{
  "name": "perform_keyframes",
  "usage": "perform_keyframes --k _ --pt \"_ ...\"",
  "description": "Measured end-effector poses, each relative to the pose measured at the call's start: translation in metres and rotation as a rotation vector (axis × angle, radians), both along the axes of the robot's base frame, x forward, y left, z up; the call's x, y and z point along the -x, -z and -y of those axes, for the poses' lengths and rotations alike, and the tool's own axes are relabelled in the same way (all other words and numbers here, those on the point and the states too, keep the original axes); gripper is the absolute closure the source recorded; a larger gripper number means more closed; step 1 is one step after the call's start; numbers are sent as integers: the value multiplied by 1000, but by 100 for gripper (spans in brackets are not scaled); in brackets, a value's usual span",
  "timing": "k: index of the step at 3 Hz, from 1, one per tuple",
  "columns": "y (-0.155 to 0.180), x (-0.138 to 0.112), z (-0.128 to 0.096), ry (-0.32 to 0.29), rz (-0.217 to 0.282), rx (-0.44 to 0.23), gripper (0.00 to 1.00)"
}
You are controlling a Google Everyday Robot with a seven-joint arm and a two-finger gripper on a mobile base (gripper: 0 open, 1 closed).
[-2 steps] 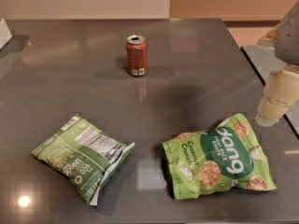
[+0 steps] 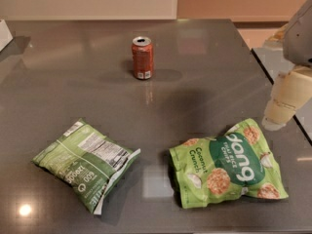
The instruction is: Move green jalapeno chip bag near coke can
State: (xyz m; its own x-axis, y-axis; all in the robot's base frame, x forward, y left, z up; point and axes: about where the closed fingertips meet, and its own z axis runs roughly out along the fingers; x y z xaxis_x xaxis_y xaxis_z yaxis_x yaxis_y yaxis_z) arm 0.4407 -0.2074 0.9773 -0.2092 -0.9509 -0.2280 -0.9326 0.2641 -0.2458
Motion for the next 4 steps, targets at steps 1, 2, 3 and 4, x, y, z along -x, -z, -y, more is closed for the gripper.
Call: perform_keyframes --k 1,2,3,4 --pt "7 -4 -30 -34 -18 -63 0" --pt "17 -9 -76 -67 -48 -133 0" --pt "27 -4 -121 -86 -69 -169 0" --pt "43 6 -168 -130 -74 -177 0"
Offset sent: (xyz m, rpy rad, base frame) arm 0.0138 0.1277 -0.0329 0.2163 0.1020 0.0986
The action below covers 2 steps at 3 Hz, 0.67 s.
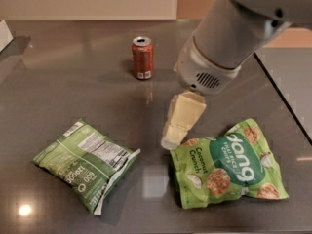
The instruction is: Move green jalapeno chip bag near coke can
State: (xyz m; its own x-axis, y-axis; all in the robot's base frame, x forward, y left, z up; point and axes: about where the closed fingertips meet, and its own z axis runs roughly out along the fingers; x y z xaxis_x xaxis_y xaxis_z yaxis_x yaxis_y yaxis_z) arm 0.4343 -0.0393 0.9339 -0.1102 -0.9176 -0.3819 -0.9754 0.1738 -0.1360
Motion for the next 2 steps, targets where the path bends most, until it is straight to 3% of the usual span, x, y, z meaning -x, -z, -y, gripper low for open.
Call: perform_keyframes --k 2 --pt "42 42 -74 -79 -61 -5 0"
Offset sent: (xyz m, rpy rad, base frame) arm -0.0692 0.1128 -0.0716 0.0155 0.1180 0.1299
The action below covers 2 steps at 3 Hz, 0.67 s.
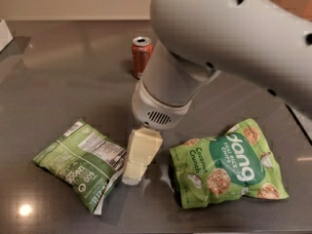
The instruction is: Move green jalapeno chip bag near coke can
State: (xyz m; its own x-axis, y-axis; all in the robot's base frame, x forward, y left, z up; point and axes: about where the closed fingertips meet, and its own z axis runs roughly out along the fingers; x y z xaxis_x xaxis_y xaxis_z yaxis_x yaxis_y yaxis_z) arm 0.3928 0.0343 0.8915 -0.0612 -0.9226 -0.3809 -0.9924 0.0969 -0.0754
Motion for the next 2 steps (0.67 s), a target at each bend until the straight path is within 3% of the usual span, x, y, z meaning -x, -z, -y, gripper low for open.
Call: perform_keyframes --k 2 --pt "25 39 -54 -126 -71 -33 0"
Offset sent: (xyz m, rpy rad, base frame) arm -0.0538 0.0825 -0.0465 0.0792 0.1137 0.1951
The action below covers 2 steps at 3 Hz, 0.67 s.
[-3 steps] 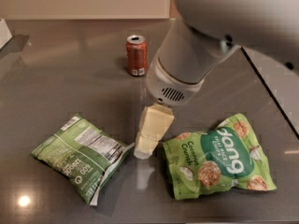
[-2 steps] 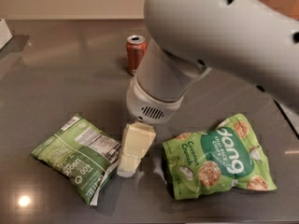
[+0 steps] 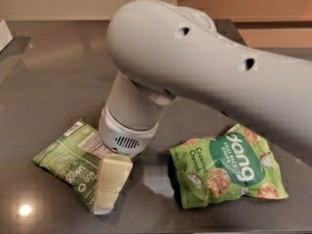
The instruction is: Move green jalapeno chip bag near coke can
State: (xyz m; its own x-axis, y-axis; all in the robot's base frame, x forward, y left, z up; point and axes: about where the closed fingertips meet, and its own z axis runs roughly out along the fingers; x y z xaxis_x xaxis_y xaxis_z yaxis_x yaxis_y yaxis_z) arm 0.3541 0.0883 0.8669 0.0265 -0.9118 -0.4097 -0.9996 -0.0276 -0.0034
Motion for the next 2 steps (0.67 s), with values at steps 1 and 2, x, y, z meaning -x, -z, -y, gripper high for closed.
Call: perform_keyframes --k 1,2 --pt "13 0 -9 -36 4 -33 0" --pt "23 -5 -10 -55 26 -50 0"
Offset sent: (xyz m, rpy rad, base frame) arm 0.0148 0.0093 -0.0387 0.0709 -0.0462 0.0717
